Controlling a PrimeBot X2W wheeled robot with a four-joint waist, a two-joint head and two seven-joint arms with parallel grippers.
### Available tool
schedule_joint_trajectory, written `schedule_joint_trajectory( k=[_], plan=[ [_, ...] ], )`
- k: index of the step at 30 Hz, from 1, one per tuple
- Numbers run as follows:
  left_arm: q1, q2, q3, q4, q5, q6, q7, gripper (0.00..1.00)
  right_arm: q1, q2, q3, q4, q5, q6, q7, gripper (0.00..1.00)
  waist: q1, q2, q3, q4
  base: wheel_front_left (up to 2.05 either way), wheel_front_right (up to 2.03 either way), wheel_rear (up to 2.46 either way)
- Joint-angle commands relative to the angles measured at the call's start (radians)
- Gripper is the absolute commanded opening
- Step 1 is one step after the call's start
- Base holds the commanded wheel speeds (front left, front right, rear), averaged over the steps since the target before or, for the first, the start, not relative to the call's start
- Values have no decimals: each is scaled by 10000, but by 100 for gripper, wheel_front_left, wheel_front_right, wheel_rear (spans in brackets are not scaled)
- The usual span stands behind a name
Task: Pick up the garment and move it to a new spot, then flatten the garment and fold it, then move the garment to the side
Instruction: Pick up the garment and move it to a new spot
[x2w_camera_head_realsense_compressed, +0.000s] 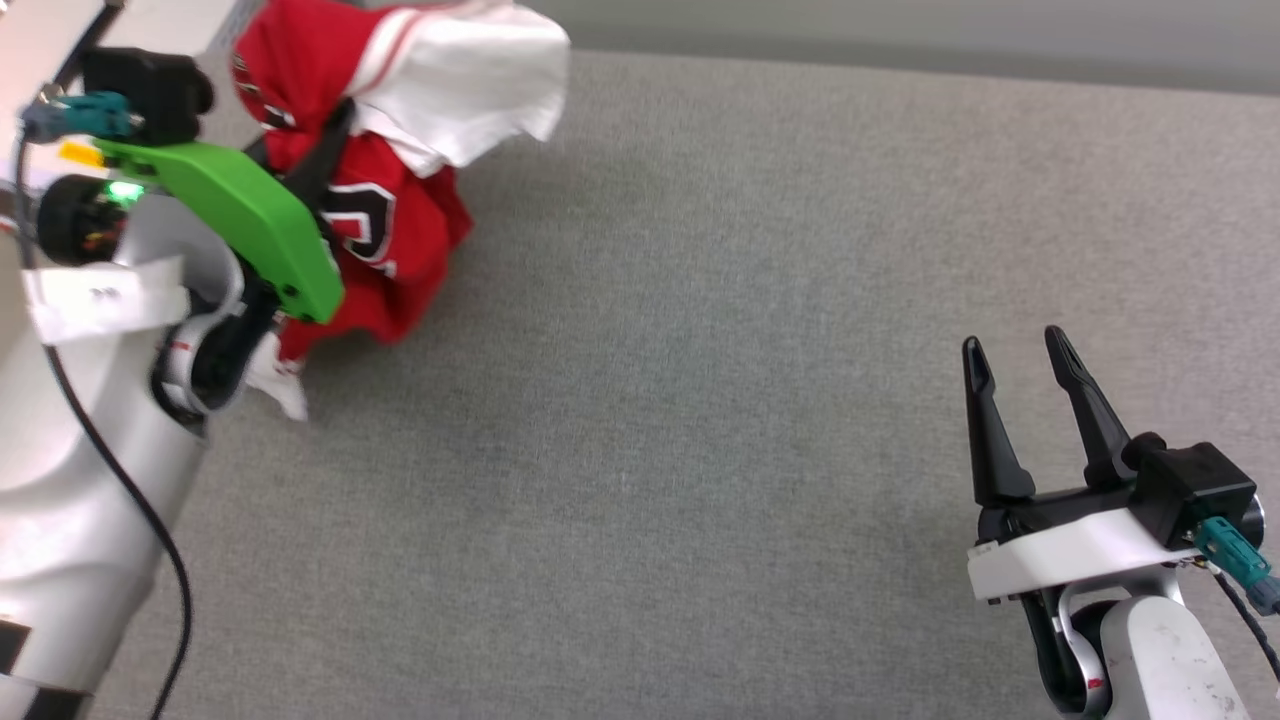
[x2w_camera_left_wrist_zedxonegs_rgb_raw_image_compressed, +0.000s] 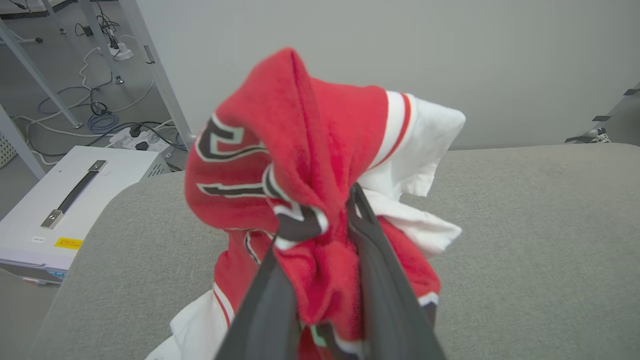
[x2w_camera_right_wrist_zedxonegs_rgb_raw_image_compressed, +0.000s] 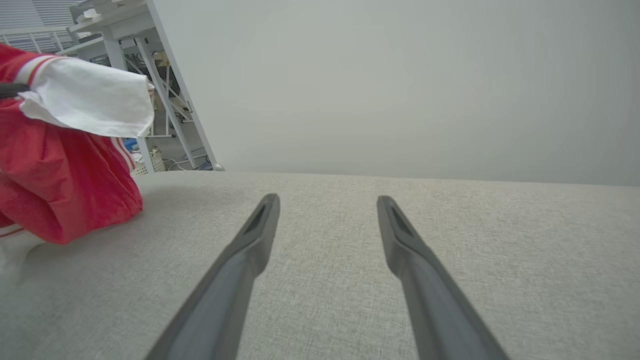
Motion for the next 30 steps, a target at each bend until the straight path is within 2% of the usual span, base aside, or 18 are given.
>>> schedule_joint_trajectory(
  k=[1,4,7,13,19,24,25,26,30],
  plan=[
    [182,-163,-90,-273,79,143,10,0,161,16,-65,-8,148,-7,-21,100,0,-1,-994,-234,0,0,0],
    [466,-464,-389,-804,155,342,111,0,297,18,-194,-37,277,-7,-21,100,0,-1,-1221,-449,0,0,0],
    [753,-803,-758,-1238,171,342,196,0,355,20,-350,-125,398,-7,-21,100,0,-1,-1316,-876,0,0,0],
    [976,-1758,-1372,-1212,490,520,-188,0,471,21,-568,-177,468,-7,-21,100,0,-1,-1351,-1507,0,0,0],
    [1541,-3148,-2406,-567,868,582,-682,0,473,21,-987,-272,458,-7,-21,100,0,-1,-1260,-2077,0,0,0],
    [1865,-4145,-3535,705,1647,568,-1174,0,349,21,-1245,-351,363,-7,-21,100,0,-1,-1097,-2468,0,0,0],
    [1898,-4296,-3707,955,1782,565,-1276,34,333,21,-1233,-354,358,-7,-21,100,0,-1,-1070,-2522,0,0,0],
    [1951,-4465,-3923,1270,1916,542,-1351,100,318,21,-1205,-357,352,-7,-21,100,0,-1,-1038,-2581,0,0,0],
    [2056,-4899,-4574,2272,2115,295,-1396,100,331,22,-1080,-284,331,-7,-21,100,0,-1,-934,-2669,0,0,0]
  ],
)
